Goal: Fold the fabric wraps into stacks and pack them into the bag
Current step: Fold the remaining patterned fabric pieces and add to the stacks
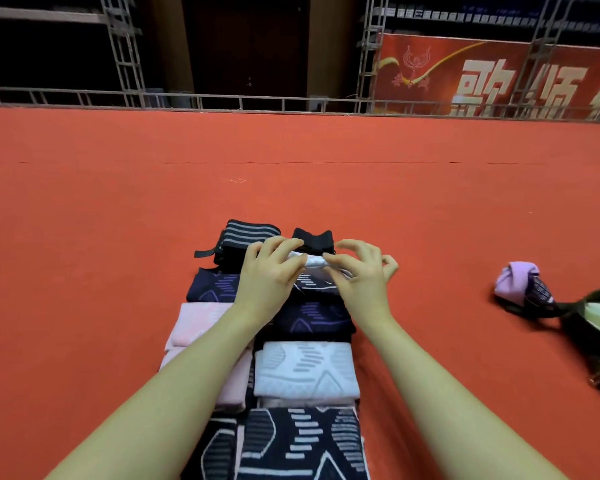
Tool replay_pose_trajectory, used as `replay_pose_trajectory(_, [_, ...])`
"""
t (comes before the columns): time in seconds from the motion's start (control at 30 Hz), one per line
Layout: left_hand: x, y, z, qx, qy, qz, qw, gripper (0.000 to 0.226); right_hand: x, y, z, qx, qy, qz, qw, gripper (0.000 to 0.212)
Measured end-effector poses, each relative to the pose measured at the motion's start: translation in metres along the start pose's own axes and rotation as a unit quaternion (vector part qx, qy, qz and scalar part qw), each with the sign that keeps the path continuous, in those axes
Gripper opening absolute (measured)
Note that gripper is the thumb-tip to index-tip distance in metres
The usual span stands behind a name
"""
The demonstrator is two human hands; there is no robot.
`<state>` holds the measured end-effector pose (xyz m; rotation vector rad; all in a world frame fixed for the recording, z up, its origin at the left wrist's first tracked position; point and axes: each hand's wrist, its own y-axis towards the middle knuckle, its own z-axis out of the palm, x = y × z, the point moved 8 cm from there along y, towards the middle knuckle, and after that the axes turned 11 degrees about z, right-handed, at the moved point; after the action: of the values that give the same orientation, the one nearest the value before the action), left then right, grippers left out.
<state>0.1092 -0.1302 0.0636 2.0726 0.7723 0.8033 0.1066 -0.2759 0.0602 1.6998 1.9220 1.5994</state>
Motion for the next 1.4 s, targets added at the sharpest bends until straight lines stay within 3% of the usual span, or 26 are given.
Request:
replay_pose_trajectory(0.13, [0.021,-0.009,0.030,0.038,-0.027,0.001,0.999,0.017,-0.014,0.015,0.038,0.057,0.011,-0.020,0.998,0.006])
replay_pose_trajectory(0.2, [0.026,-0.019,0.051,0.123,-0.081,-0.016,0.989,0.016,-0.029,0.013,0.060,0.156,-0.020,0.005,0.987,0.006])
replay_pose_trajectory(0.3, [0.032,-0.041,0.080,0.296,-0.201,-0.124,0.926,0.019,-0.051,0.001,0.083,0.279,-0.089,0.056,0.954,0.013])
replay_pose_trajectory(0.33, [0.033,-0.044,0.082,0.323,-0.202,-0.141,0.914,0.022,-0.055,-0.002,0.085,0.298,-0.100,0.067,0.947,0.015])
replay_pose_trajectory(0.5, [0.024,-0.037,0.073,0.372,-0.160,-0.106,0.908,0.035,-0.060,-0.008,0.088,0.364,-0.076,0.087,0.924,0.021])
replay_pose_trajectory(0.73, [-0.009,-0.019,0.060,0.363,-0.082,-0.084,0.924,0.049,-0.067,-0.006,0.030,0.203,-0.058,0.098,0.973,0.024])
replay_pose_trajectory(0.87, [-0.055,0.012,0.071,0.348,-0.106,-0.064,0.929,0.049,-0.105,-0.017,-0.011,0.160,-0.069,0.150,0.973,0.032])
replay_pose_trajectory(1.03, [-0.128,0.049,0.110,0.379,-0.137,-0.028,0.915,0.052,-0.147,-0.019,-0.087,0.024,-0.086,0.228,0.969,0.034])
replay_pose_trajectory(1.07, [-0.143,0.057,0.119,0.383,-0.148,-0.029,0.911,0.053,-0.184,-0.019,-0.092,0.008,-0.124,0.238,0.963,0.035])
replay_pose_trajectory(1.1, [-0.157,0.065,0.128,0.384,-0.162,-0.031,0.908,0.053,-0.278,-0.032,-0.088,-0.018,-0.161,0.274,0.948,0.040])
replay_pose_trajectory(1.13, [-0.171,0.073,0.138,0.383,-0.175,-0.034,0.906,0.053,-0.372,-0.048,-0.074,0.008,-0.174,0.332,0.927,0.053])
replay_pose_trajectory(1.2, [-0.196,0.088,0.160,0.383,-0.193,-0.033,0.903,0.053,-0.454,-0.050,-0.081,0.006,-0.149,0.333,0.931,0.071])
replay_pose_trajectory(1.27, [-0.218,0.102,0.182,0.385,-0.203,-0.028,0.900,0.053,-0.404,-0.036,-0.103,-0.018,-0.214,0.318,0.923,0.068])
replay_pose_trajectory(1.33, [-0.234,0.118,0.202,0.382,-0.207,-0.025,0.900,0.055,-0.271,0.001,-0.151,-0.077,-0.279,0.257,0.922,0.061])
replay_pose_trajectory(1.4, [-0.244,0.134,0.222,0.374,-0.212,-0.026,0.902,0.057,-0.265,0.015,-0.161,-0.096,-0.316,0.234,0.914,0.065])
